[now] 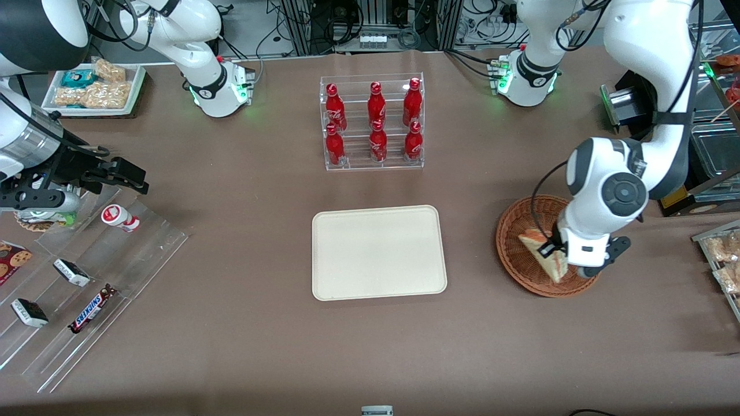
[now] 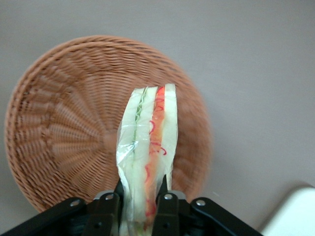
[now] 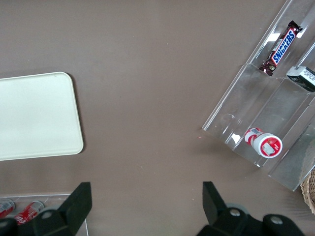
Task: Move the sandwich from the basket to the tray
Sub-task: 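Carry the sandwich with the left gripper over the white tray and lower it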
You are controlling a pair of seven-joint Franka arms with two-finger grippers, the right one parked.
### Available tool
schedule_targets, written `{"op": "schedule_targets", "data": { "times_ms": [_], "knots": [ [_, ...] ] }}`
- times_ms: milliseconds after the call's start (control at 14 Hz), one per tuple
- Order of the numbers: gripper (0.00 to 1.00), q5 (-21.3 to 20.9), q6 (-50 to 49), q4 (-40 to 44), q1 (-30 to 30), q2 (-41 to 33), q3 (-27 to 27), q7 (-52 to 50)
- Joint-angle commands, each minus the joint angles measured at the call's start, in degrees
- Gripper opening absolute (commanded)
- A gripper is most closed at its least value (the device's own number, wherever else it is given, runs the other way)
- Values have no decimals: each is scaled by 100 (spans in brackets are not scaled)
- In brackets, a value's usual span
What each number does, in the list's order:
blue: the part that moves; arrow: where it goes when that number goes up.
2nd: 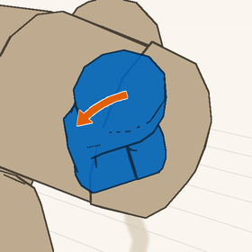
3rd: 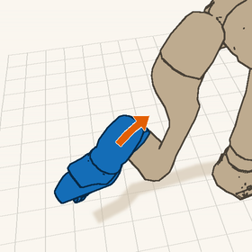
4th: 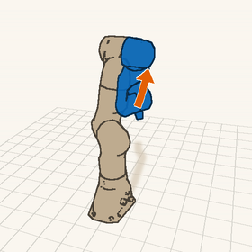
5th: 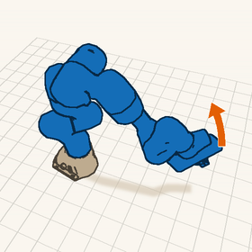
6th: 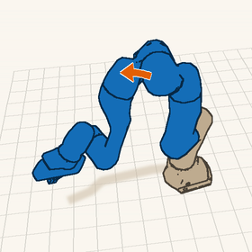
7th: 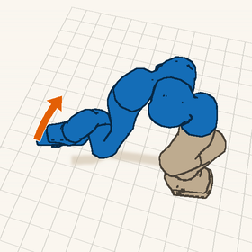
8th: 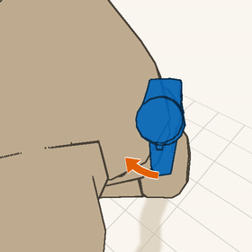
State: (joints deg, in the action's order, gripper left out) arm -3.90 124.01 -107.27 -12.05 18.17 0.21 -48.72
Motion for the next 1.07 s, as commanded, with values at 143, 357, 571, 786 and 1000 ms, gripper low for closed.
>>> {"op": "schedule_targets", "data": {
  "times_ms": [143, 357, 571, 786, 1000],
  "knots": [
    [5, 373, -87, 995, -1147, 563, 76, 46],
    [5, 355, -61, 1795, -1886, 1257, 67, 55],
    [5, 346, 298, 2508, -2572, 1952, 32, -67],
    [5, -4, 686, 2632, -3004, 2304, -3, -303],
    [5, -436, 730, 2641, -3119, 2525, 14, -560]
  ]
}}
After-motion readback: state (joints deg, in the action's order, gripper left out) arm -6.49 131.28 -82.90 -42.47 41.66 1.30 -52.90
